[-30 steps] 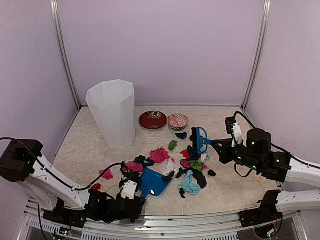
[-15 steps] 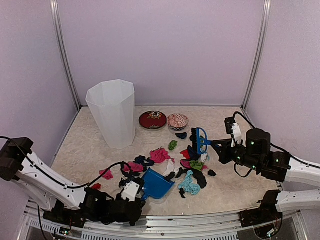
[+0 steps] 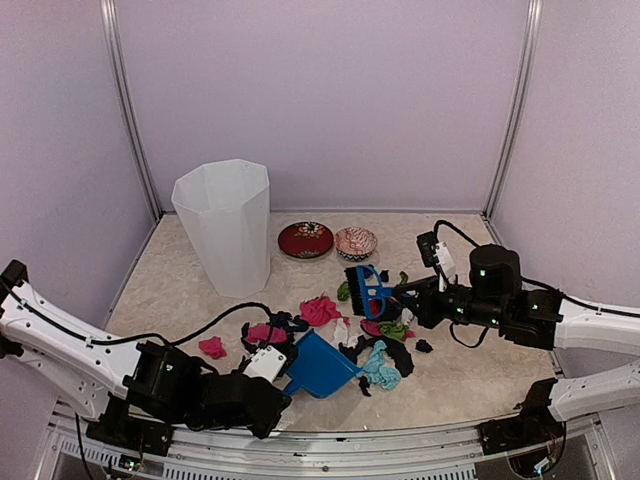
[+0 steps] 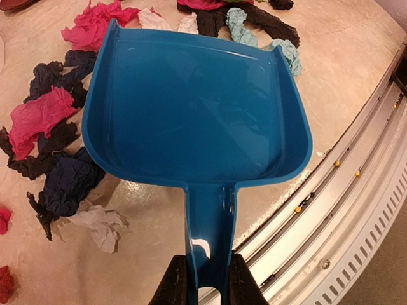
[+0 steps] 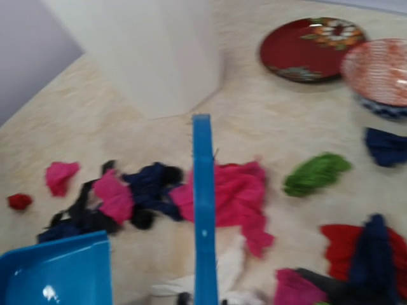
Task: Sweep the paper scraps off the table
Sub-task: Sweep the paper scraps at the center of the board.
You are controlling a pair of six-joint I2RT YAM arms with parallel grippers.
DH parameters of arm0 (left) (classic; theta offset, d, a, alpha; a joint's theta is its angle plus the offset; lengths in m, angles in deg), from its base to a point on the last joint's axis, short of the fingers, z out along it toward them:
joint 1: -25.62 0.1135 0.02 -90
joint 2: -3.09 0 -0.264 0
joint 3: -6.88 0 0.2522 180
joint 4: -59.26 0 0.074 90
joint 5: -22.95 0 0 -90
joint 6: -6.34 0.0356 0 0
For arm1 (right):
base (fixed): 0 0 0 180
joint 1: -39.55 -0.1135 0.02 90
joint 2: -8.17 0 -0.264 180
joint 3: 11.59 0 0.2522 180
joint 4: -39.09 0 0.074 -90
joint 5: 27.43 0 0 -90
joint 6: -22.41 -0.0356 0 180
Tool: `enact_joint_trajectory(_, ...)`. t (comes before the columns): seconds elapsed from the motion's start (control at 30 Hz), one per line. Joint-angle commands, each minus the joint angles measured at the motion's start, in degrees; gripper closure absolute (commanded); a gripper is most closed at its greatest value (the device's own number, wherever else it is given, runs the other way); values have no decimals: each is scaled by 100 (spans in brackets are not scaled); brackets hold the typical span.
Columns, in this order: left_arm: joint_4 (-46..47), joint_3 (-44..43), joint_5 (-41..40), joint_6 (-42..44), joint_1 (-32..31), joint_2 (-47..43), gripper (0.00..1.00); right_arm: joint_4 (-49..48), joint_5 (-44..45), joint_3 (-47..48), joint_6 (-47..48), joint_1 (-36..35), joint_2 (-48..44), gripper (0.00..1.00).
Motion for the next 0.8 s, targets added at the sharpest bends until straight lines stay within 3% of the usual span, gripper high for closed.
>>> enact_joint_trajectory(0.0,-1145,-376,96,198,111,-411,100,-460,-524,291,22,-77,324,100)
enact_joint_trajectory(0.4,-2585,-1413,-582,778,705,-1286,100,-1163,-352,521,-737,-188,1287,100)
enact_joint_trajectory(0.77,-1927,-2056,-180,2228,1611,-1742,100,-2759,-907,909,-1875,-894,2808,100)
